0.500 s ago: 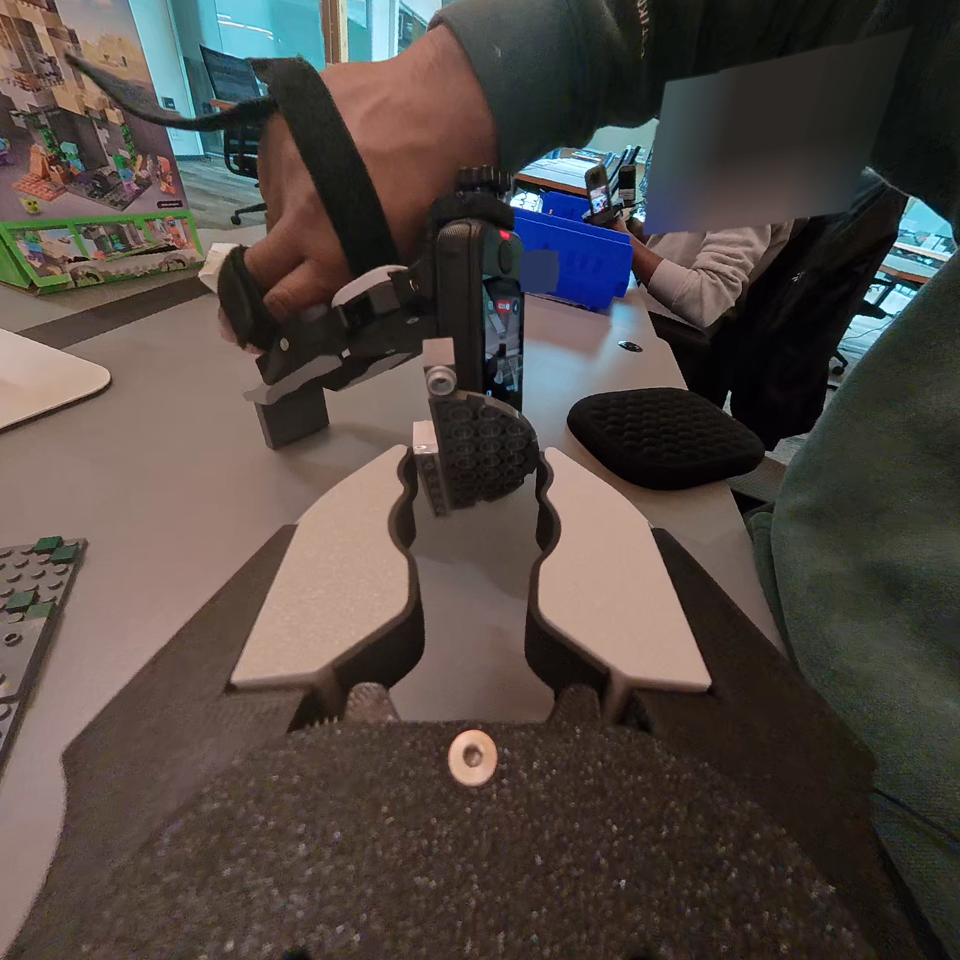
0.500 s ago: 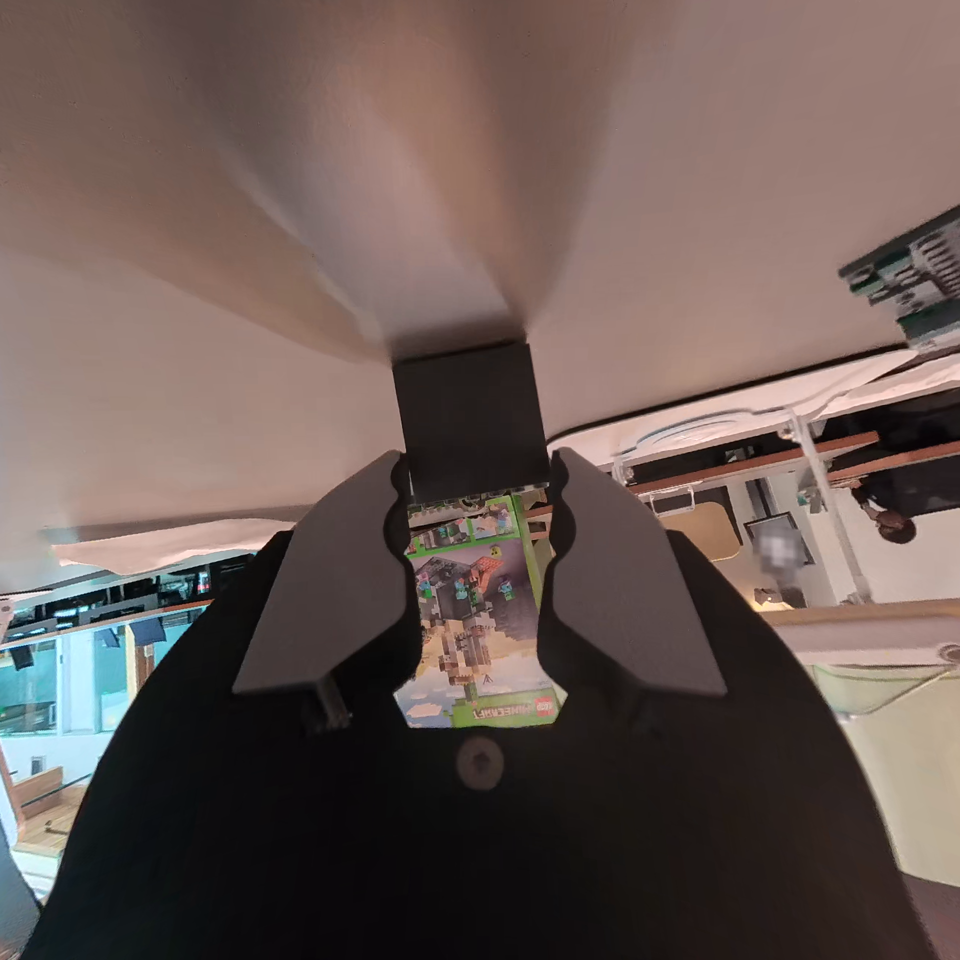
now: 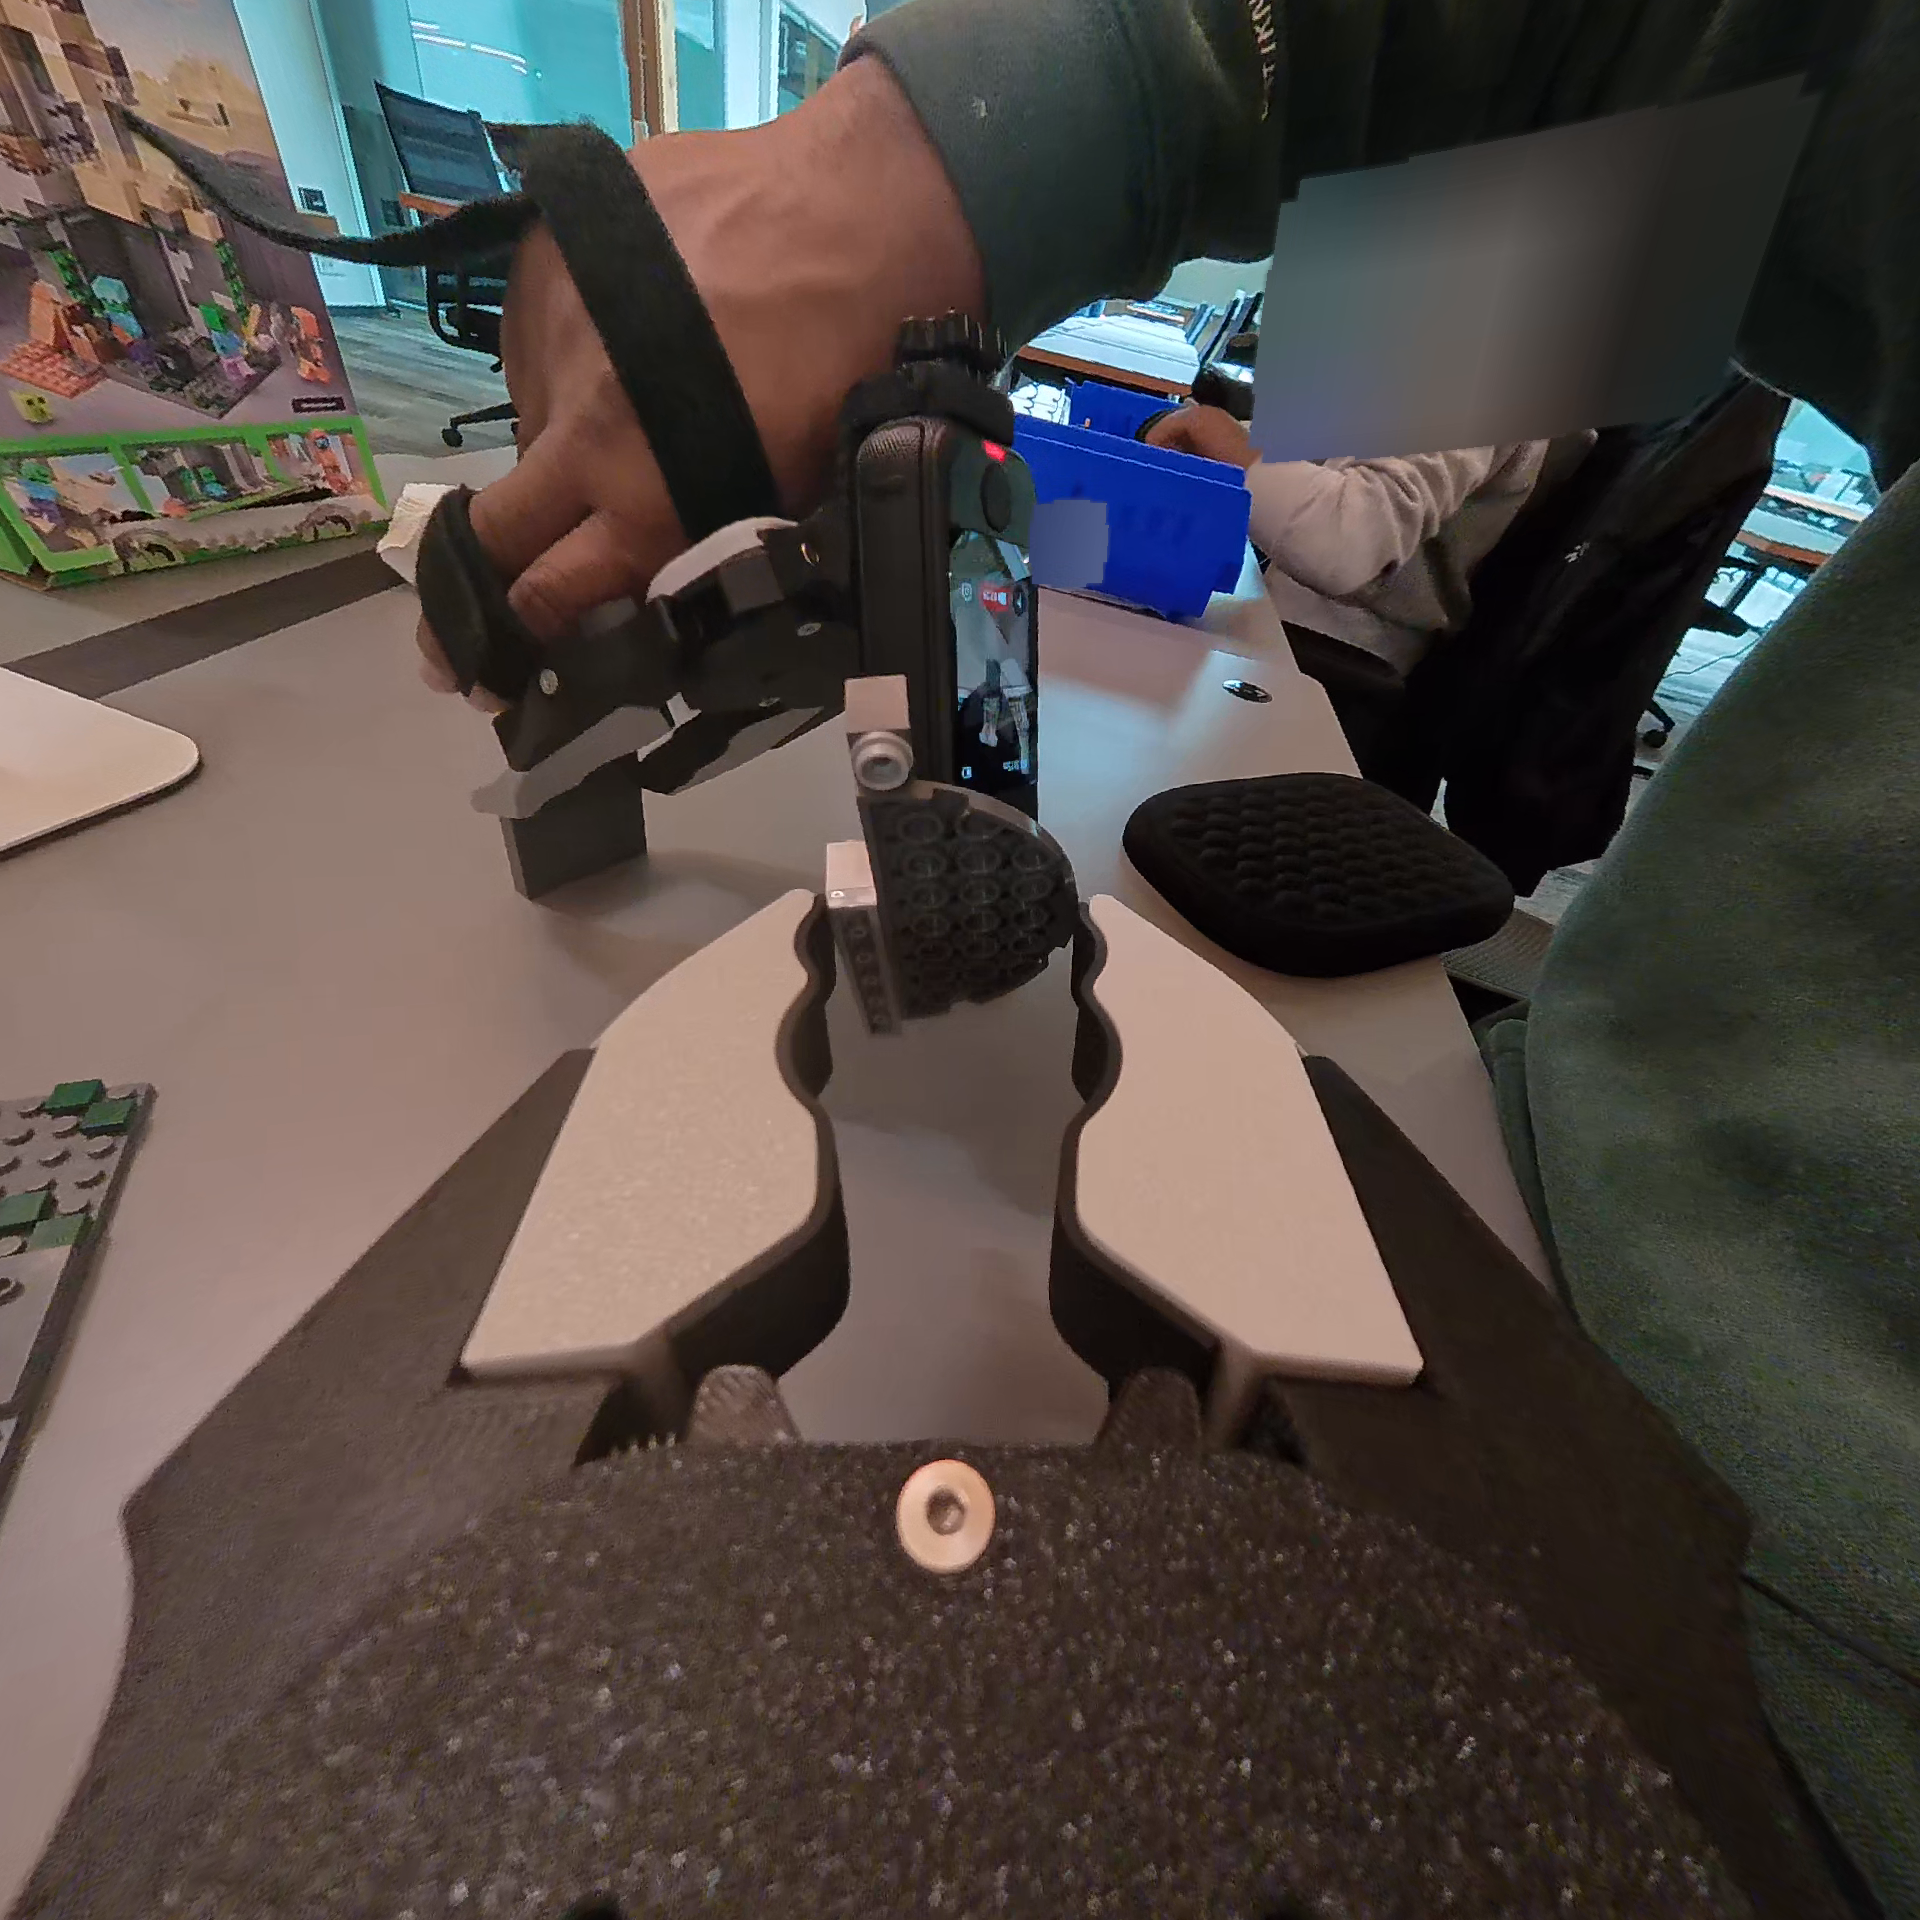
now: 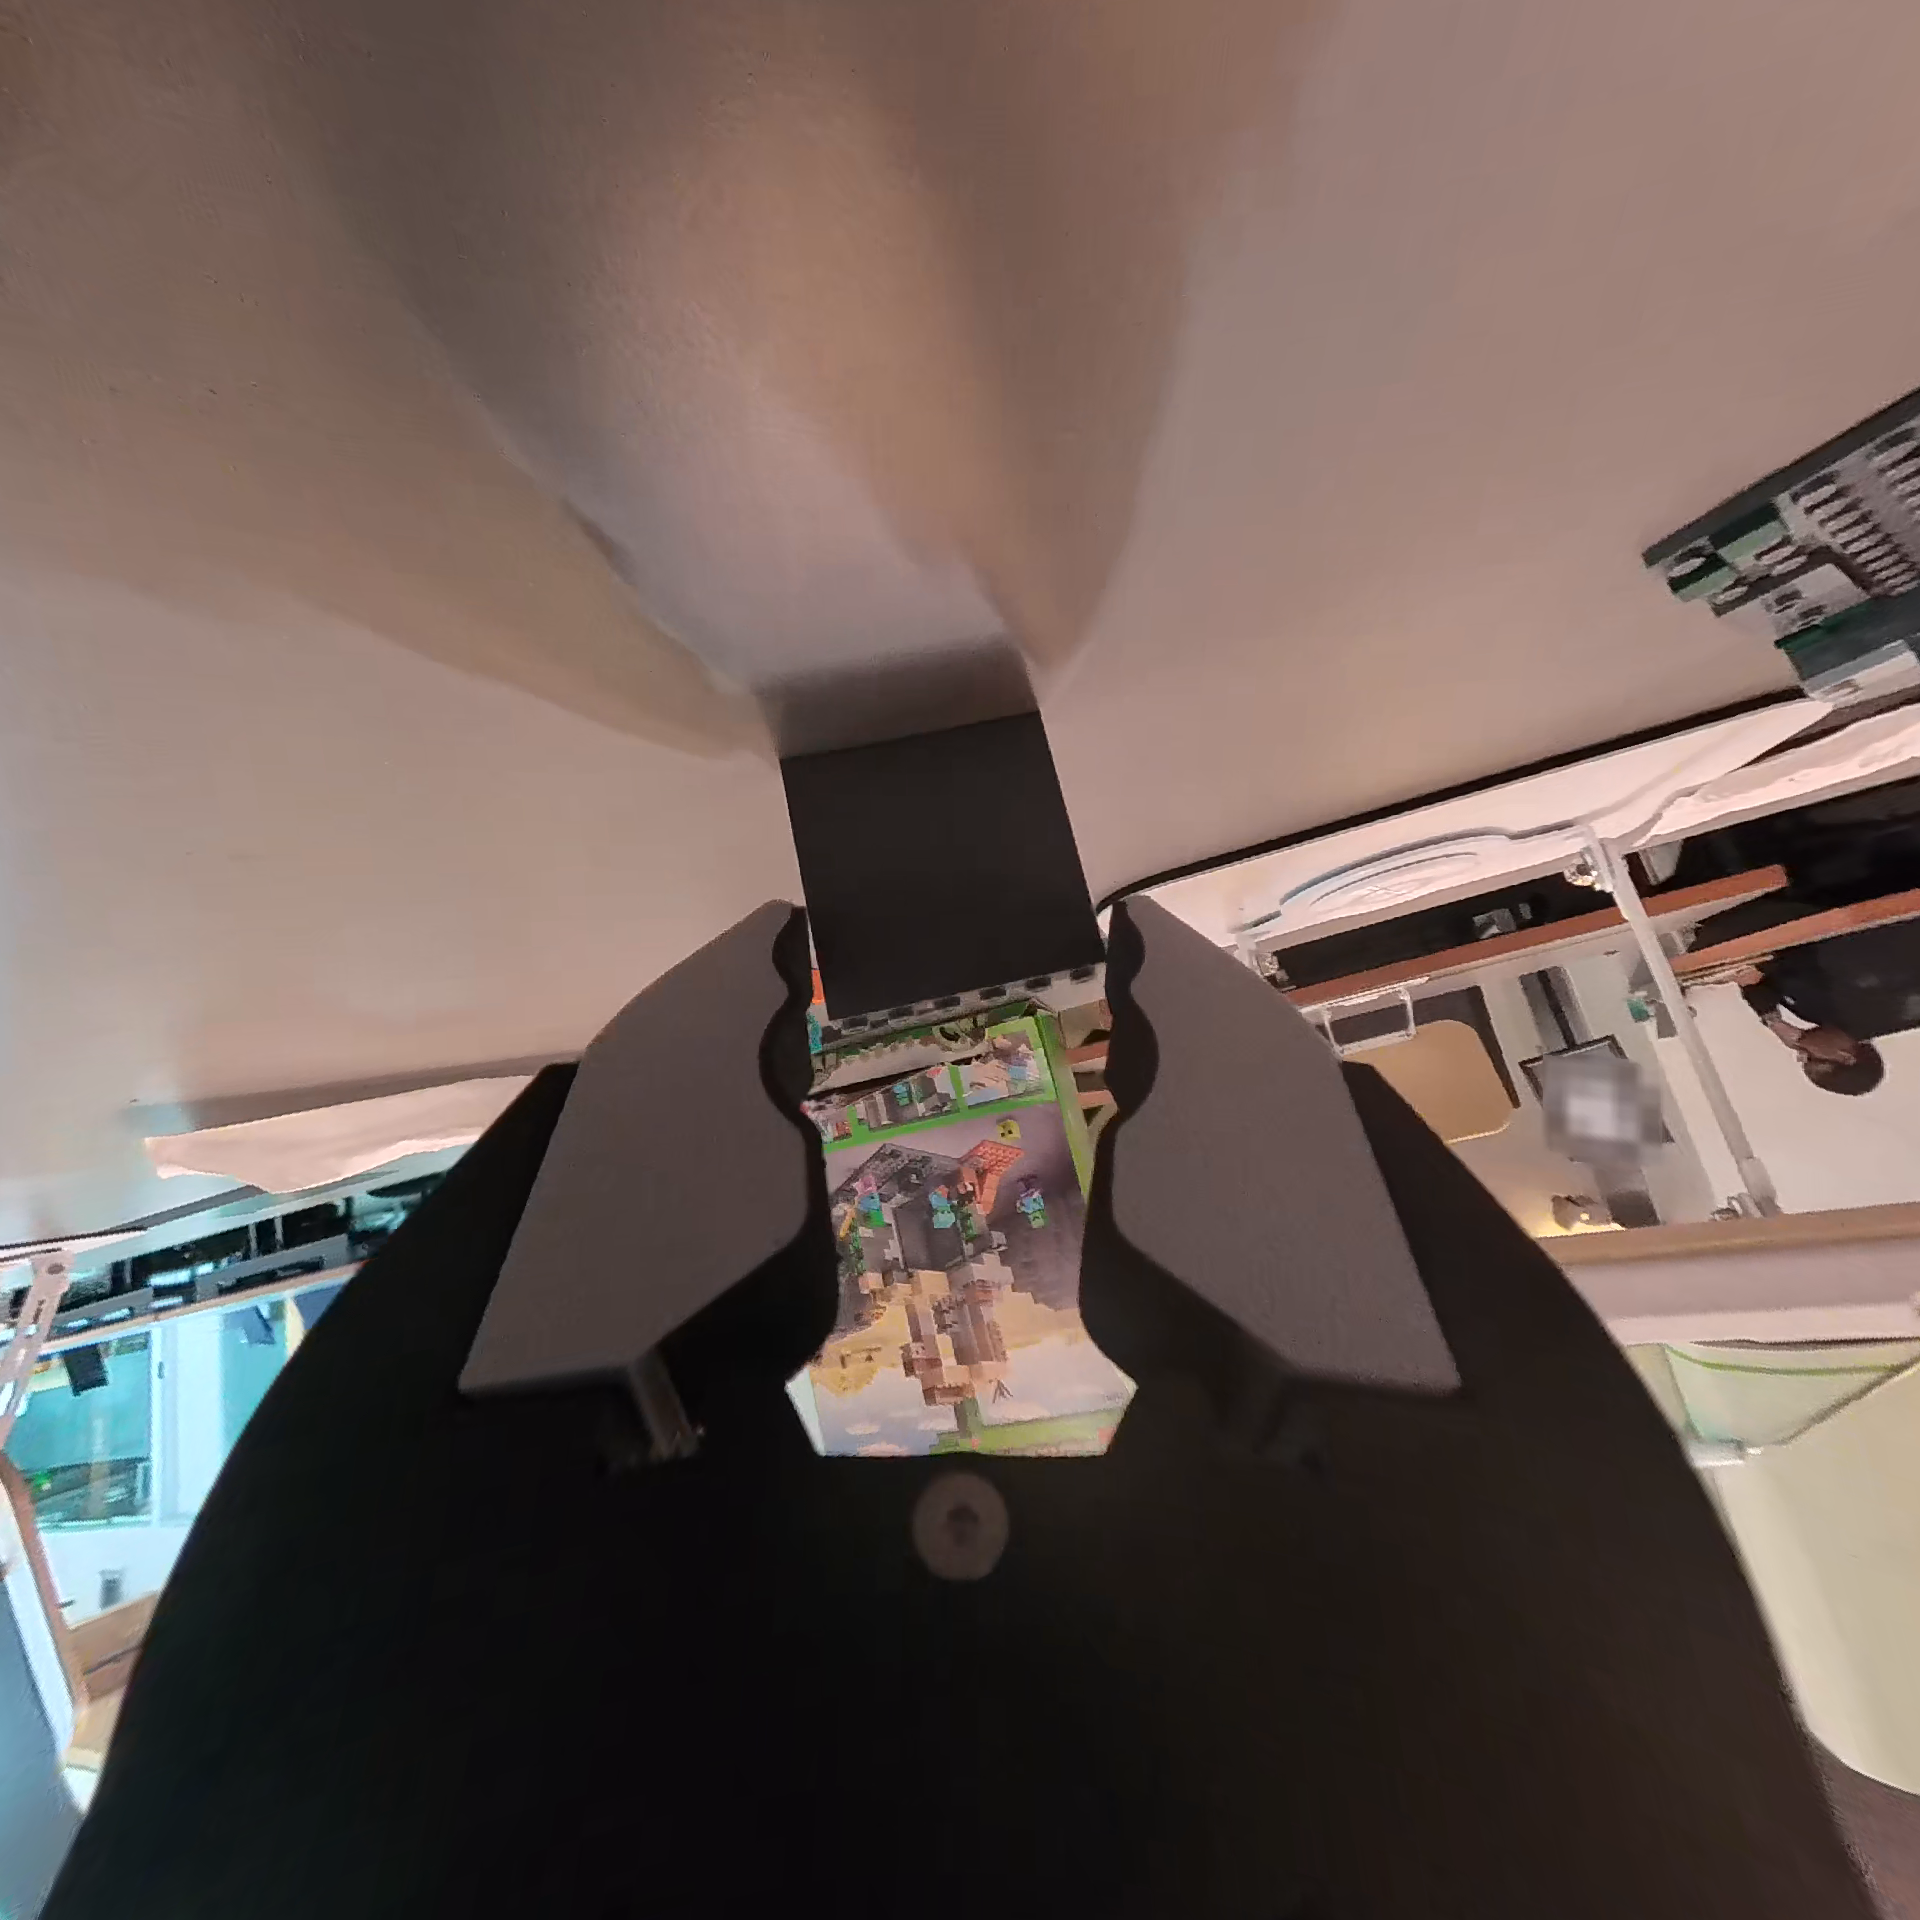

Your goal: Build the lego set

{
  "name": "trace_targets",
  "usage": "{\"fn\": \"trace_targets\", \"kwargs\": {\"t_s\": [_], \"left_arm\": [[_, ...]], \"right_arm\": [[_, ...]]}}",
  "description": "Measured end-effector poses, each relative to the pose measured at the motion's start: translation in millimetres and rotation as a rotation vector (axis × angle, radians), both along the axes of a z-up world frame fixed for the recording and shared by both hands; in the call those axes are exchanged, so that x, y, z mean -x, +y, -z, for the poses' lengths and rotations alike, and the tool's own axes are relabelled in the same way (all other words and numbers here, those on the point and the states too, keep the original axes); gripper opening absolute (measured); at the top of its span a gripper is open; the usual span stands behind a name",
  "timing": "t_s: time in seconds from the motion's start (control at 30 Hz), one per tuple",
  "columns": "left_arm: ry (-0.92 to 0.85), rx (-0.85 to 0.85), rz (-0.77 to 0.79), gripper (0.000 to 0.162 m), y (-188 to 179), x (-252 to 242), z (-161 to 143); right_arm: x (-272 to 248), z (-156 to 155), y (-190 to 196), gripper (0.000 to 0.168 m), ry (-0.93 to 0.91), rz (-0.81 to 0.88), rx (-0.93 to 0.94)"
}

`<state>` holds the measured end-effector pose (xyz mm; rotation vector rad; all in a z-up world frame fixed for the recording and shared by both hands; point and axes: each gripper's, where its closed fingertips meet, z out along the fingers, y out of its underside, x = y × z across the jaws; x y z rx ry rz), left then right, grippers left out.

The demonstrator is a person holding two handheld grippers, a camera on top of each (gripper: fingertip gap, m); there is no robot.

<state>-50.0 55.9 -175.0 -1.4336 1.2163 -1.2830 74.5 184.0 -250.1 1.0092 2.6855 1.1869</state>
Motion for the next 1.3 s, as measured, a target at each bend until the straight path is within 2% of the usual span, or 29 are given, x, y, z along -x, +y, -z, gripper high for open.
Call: {"fn": "trace_targets", "kwargs": {"t_s": [0.23, 0.37, 0.43, 0.57, 0.63, 0.7, 0.83, 1.03, 1.17, 1.23, 1.3], "left_arm": [[0.002, 0.003, 0.003, 0.043, -0.2, -0.4, 0.9], [0.0, 0.005, 0.002, 0.043, 0.2, -0.3, 0.9], [-0.009, 0.007, 0.001, 0.043, 0.6, 0.4, -0.8], [-0.061, 0.026, 0.004, 0.043, 1.8, 2.6, -9.5], [-0.084, 0.033, 0.018, 0.043, 0.3, 2.7, -12.7], [-0.115, 0.027, 0.042, 0.043, -3.9, 2.7, -17.2], [-0.16, -0.007, 0.073, 0.043, -11.5, 3.9, -23.9], [-0.189, -0.027, 0.07, 0.043, -11.7, 5.8, -26.5], [-0.196, -0.059, 0.068, 0.043, -12.7, 6.0, -27.0], [-0.203, -0.075, 0.074, 0.043, -14.2, 5.9, -27.8], [-0.208, -0.091, 0.082, 0.043, -15.7, 6.0, -28.4]], "right_arm": [[1.4, -3.8, 0.2, 0.059, 0.047, 0.026, -0.002], [7.5, -14.7, -2.6, 0.061, 0.152, 0.103, 0.011], [13.7, -29.9, -6.2, 0.064, 0.313, 0.238, 0.043], [28.7, -62.0, -18.2, 0.064, 0.847, 0.648, 0.253], [26.9, -66.6, -20.8, 0.063, 1.041, 0.83, 0.361], [19.6, -59.6, -19.5, 0.06, 1.15, 0.961, 0.417], [4.1, -27.1, -10.5, 0.059, 1.208, 1.092, 0.421], [8.4, 0.6, 3.4, 0.054, 1.209, 1.118, 0.429], [10.2, 7.1, 1.6, 0.035, 1.153, 1.087, 0.44], [11.5, 8.7, -0.8, 0.007, 1.139, 1.045, 0.449], [13.1, 7.4, -2.8, 0.007, 1.139, 1.003, 0.457]]}}
